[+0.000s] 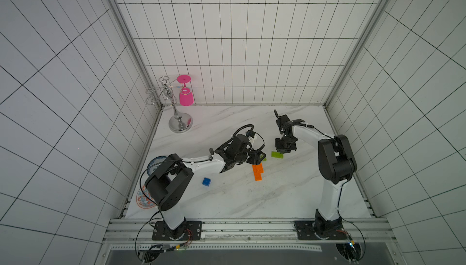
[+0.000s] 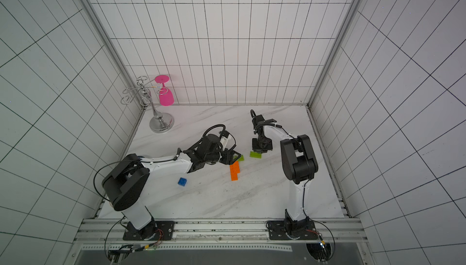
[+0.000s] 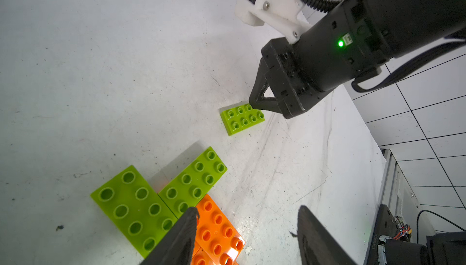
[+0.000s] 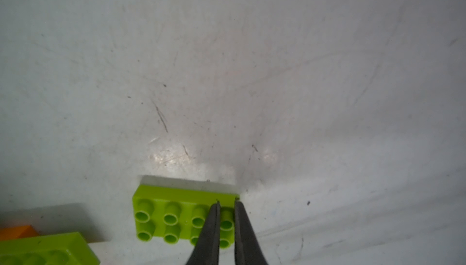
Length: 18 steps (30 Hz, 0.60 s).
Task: Assemble a small pinwheel with lego
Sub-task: Pick up the lego brick from the center of the board.
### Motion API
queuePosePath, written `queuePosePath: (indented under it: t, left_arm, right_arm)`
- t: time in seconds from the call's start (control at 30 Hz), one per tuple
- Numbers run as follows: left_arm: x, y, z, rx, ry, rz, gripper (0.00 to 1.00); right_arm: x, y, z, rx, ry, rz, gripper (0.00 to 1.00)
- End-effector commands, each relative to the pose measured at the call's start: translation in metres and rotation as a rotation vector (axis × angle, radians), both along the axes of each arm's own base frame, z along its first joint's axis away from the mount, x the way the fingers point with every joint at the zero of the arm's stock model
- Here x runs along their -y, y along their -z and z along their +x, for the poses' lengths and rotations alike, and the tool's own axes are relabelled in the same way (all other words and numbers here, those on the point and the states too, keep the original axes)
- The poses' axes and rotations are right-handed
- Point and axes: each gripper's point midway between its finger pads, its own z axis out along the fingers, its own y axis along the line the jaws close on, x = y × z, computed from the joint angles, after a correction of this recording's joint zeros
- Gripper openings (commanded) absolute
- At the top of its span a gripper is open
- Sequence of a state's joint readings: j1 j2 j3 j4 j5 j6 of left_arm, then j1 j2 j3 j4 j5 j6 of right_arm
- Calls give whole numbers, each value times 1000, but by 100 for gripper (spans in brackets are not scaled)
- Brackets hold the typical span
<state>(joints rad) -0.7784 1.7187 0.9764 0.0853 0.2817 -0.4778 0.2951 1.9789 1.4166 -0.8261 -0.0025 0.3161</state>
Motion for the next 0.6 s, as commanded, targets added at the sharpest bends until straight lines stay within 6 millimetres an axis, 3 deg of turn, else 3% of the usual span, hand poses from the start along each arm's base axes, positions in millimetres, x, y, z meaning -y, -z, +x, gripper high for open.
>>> queuePosePath:
  t: [0.0,0.3,0.57]
  left_arm:
    - [5,0,1,8,15,5,65]
    - [5,-1,0,8,14,3,65]
    - [0,-11,0,25,2,-10,65]
  right_arm:
    - [4,-1,1,-16,16,-27,12]
    - [6,-4,1,-12,9,-45,7]
    - [13,-24,-2,34,3,-78,8]
